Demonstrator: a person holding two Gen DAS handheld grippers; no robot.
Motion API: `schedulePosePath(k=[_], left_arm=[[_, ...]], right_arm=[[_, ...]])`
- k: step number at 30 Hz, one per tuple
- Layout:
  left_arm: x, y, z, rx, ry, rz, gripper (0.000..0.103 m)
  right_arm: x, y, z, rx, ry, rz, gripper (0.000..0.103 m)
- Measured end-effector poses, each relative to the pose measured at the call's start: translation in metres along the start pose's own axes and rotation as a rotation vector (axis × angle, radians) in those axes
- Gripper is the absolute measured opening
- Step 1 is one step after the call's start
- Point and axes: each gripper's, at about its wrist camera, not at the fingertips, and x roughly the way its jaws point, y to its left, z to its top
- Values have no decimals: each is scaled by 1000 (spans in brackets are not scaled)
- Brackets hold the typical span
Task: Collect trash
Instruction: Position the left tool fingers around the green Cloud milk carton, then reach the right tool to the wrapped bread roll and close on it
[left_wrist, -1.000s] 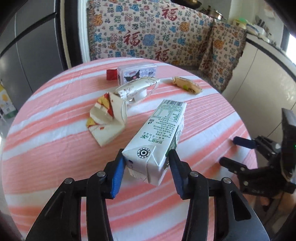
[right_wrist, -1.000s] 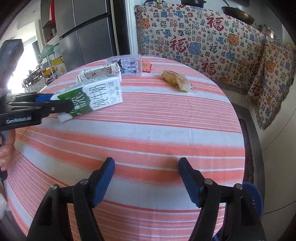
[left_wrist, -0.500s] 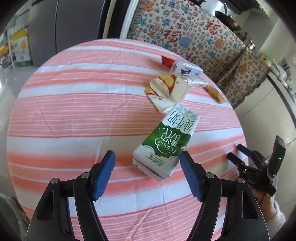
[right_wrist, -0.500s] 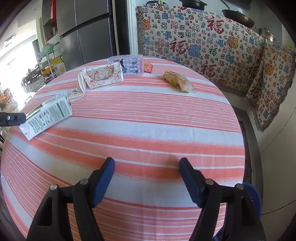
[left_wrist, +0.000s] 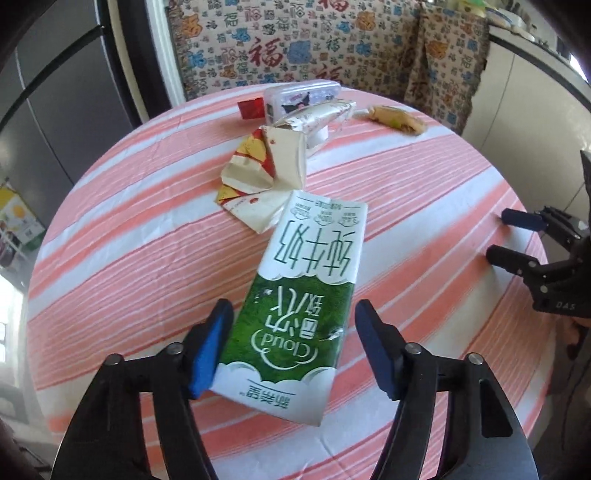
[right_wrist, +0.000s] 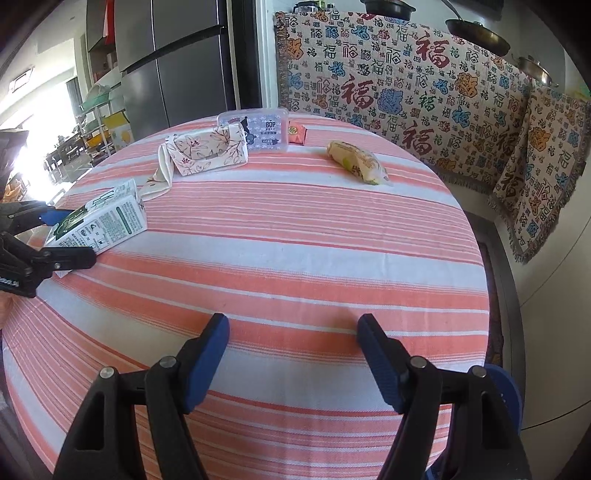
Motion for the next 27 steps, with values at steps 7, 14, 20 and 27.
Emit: schedulePosePath(k=[7,14,20,27], left_arm=[[-31,41,-22,-277,-75,48,48],[-41,75,-37,-420,-143,203,48],[-18,83,-43,-419,-96,196,66],[-1,78,-38,-384,-54,210,86]], right_arm=[[-1,0,0,-8,2,1,74],[-2,1,-2,-4,-8,-4,75],[-3,-3,-1,1,-9,-2,73],[11,-64,31,94,31,-33,73]])
